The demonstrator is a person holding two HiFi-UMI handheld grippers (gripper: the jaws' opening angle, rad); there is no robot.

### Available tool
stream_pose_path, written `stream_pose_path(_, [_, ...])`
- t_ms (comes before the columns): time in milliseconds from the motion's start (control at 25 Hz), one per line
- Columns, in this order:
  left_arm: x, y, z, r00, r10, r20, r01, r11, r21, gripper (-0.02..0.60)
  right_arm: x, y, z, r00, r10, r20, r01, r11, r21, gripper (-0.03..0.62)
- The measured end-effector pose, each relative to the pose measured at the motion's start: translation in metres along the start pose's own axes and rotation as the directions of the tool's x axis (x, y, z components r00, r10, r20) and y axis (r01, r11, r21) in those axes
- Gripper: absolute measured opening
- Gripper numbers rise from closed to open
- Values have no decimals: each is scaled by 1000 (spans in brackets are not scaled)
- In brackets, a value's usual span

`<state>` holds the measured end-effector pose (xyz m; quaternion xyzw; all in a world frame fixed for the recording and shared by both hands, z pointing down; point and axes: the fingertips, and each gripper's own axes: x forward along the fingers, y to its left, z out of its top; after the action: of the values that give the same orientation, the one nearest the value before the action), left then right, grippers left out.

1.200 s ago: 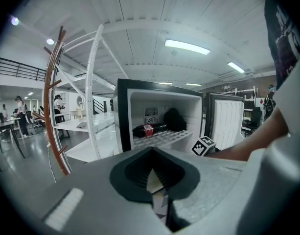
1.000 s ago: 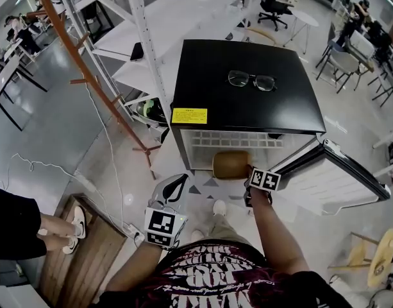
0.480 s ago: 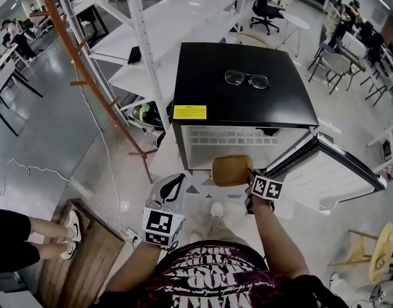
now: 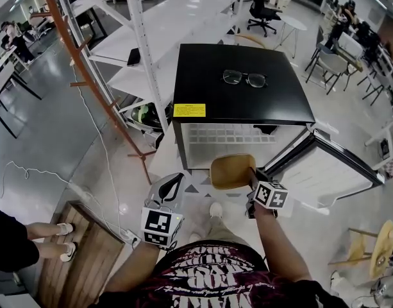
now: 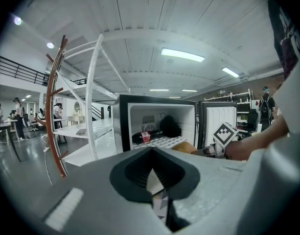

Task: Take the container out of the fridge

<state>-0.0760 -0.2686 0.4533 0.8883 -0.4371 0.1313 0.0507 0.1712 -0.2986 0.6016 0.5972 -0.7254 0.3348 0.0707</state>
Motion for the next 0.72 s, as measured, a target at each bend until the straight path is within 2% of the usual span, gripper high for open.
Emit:
stream_pose_path(280, [-1, -5, 3, 1000, -11, 11, 10, 1000, 17, 1, -23, 26, 24, 997, 24, 71, -16, 994, -106, 57])
stream_pose_path(480, [-2, -8, 4, 1000, -19, 16, 18, 1000, 13, 0, -45, 44, 46, 992, 41, 122, -15, 978, -208, 55])
stream_pose_path(720, [-4, -13, 5, 999, -28, 18, 28, 999, 16, 2, -65, 63, 70, 980, 72, 187, -21, 964, -264, 54])
